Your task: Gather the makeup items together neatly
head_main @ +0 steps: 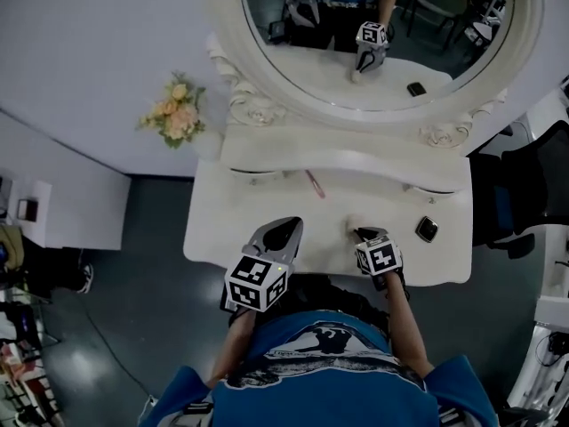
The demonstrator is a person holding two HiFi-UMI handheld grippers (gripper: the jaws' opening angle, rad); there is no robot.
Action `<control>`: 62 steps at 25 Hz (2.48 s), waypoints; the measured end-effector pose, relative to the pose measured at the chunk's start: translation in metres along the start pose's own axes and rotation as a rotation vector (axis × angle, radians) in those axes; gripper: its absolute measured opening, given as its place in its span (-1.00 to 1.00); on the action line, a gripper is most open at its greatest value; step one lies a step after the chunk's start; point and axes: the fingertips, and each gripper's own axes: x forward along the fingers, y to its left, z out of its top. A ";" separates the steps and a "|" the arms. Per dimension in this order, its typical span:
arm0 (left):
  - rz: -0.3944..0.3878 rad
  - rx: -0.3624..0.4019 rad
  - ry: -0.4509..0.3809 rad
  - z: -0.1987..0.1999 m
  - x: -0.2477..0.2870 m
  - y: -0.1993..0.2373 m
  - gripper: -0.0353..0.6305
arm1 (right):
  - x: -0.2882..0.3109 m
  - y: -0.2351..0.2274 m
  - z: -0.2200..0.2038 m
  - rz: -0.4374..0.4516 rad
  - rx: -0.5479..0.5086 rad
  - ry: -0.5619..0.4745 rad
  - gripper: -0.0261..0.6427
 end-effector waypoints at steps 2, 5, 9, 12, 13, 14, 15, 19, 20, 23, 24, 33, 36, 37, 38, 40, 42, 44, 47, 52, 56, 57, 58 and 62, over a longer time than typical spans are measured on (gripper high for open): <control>0.014 -0.006 0.000 -0.001 0.002 -0.003 -0.85 | -0.001 0.001 0.001 0.030 0.002 -0.019 -0.77; 0.022 -0.010 -0.003 -0.001 0.008 -0.008 -0.85 | -0.006 0.001 0.004 0.073 0.030 -0.067 -0.68; 0.027 -0.015 0.009 -0.001 0.017 -0.011 -0.85 | -0.020 -0.004 0.008 0.111 0.051 -0.135 -0.59; 0.021 -0.018 0.014 0.002 0.026 -0.015 -0.85 | -0.038 -0.023 0.010 0.075 0.030 -0.175 -0.53; 0.014 -0.019 0.012 0.004 0.030 -0.017 -0.85 | -0.044 -0.033 0.010 0.047 0.033 -0.190 -0.52; 0.005 -0.019 0.009 0.006 0.033 -0.020 -0.85 | -0.050 -0.045 0.009 0.013 0.040 -0.204 -0.51; -0.005 -0.016 0.007 0.008 0.036 -0.023 -0.85 | -0.055 -0.058 0.007 -0.026 0.051 -0.215 -0.50; -0.035 0.003 0.014 0.010 0.046 -0.035 -0.85 | -0.072 -0.117 -0.018 -0.168 0.123 -0.218 -0.40; -0.039 0.006 0.018 0.010 0.047 -0.037 -0.85 | -0.076 -0.130 -0.027 -0.198 0.145 -0.211 -0.34; -0.040 0.013 0.023 0.010 0.051 -0.038 -0.85 | -0.087 -0.165 -0.054 -0.300 0.186 -0.183 -0.18; -0.038 0.015 0.023 0.010 0.052 -0.038 -0.85 | -0.090 -0.174 -0.062 -0.333 0.195 -0.174 -0.11; -0.031 0.039 0.040 0.010 0.053 -0.040 -0.85 | -0.079 -0.206 -0.095 -0.356 0.376 -0.152 0.27; -0.022 0.043 0.052 0.007 0.050 -0.039 -0.85 | -0.071 -0.209 -0.091 -0.361 0.394 -0.158 0.26; -0.017 0.045 0.056 0.006 0.049 -0.038 -0.85 | -0.069 -0.210 -0.091 -0.370 0.393 -0.154 0.25; -0.011 0.046 0.058 0.006 0.047 -0.037 -0.85 | -0.068 -0.211 -0.091 -0.380 0.390 -0.155 0.17; 0.004 0.050 0.062 0.003 0.044 -0.035 -0.85 | -0.066 -0.213 -0.091 -0.381 0.393 -0.187 0.17; 0.018 0.049 0.065 0.000 0.040 -0.031 -0.85 | -0.066 -0.213 -0.091 -0.374 0.407 -0.222 0.16; 0.031 0.045 0.068 -0.003 0.036 -0.027 -0.85 | -0.066 -0.213 -0.092 -0.383 0.420 -0.226 0.14; 0.045 0.036 0.069 -0.006 0.029 -0.022 -0.85 | -0.065 -0.208 -0.092 -0.379 0.438 -0.202 0.13; 0.041 0.034 0.074 -0.011 0.023 -0.019 -0.85 | -0.062 -0.183 -0.081 -0.317 0.462 -0.227 0.12; 0.035 0.030 0.074 -0.012 0.013 -0.010 -0.85 | -0.061 -0.146 -0.055 -0.263 0.433 -0.256 0.11; 0.036 0.028 0.074 -0.013 0.010 -0.007 -0.85 | -0.060 -0.134 -0.047 -0.242 0.415 -0.261 0.11; 0.038 0.025 0.073 -0.012 0.006 -0.004 -0.85 | -0.057 -0.122 -0.037 -0.218 0.395 -0.266 0.11; 0.049 0.020 0.066 -0.010 -0.010 0.012 -0.85 | -0.047 -0.064 0.002 -0.125 0.277 -0.276 0.11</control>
